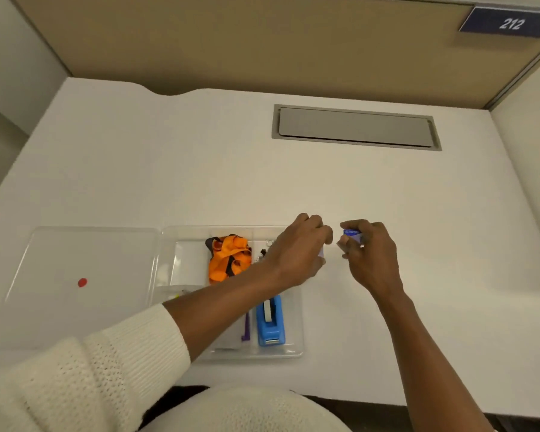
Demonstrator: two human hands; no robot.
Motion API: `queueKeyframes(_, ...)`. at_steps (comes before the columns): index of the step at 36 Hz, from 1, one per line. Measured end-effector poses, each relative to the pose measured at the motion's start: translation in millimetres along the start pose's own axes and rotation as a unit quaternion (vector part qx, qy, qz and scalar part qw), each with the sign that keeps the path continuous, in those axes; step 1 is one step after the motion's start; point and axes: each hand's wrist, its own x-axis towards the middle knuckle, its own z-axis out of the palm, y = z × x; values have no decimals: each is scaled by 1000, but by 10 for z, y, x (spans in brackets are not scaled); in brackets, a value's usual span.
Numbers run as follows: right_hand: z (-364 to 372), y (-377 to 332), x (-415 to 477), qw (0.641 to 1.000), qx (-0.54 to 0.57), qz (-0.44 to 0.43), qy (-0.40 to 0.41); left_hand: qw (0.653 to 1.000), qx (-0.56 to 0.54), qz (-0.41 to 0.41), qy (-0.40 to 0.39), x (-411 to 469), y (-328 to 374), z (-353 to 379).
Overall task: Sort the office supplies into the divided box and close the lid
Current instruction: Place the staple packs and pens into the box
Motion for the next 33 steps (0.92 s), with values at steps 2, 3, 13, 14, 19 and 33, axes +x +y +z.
queueKeyframes(2, 101, -253, -62, 1000, 2, -26, -2, 999, -15, -30, 23, -185, -124, -220)
queueKeyframes(3, 153, -383, -93, 999, 5, -40, -2, 998, -19, -42, 36, -282, -201, -329)
queueKeyframes(13, 952, -1494, -396, 983, 32, -99, -148, 987, 17, -151, 52, -1273, -1125, -1043)
queueKeyframes(14, 1049, -1566, -432, 982, 19, -105, -158, 986, 20, -160, 46, -1352, -1196, -1065)
queueKeyframes(19, 1487, -1797, -585, 972, -31, -126, -196, 984, 31, -175, 6, -1615, -1440, -1088)
queueKeyframes(33, 1771, -1845, -781, 966, -106, -177, -156, 979, -12, -200, 22, -1848, -1601, -1006)
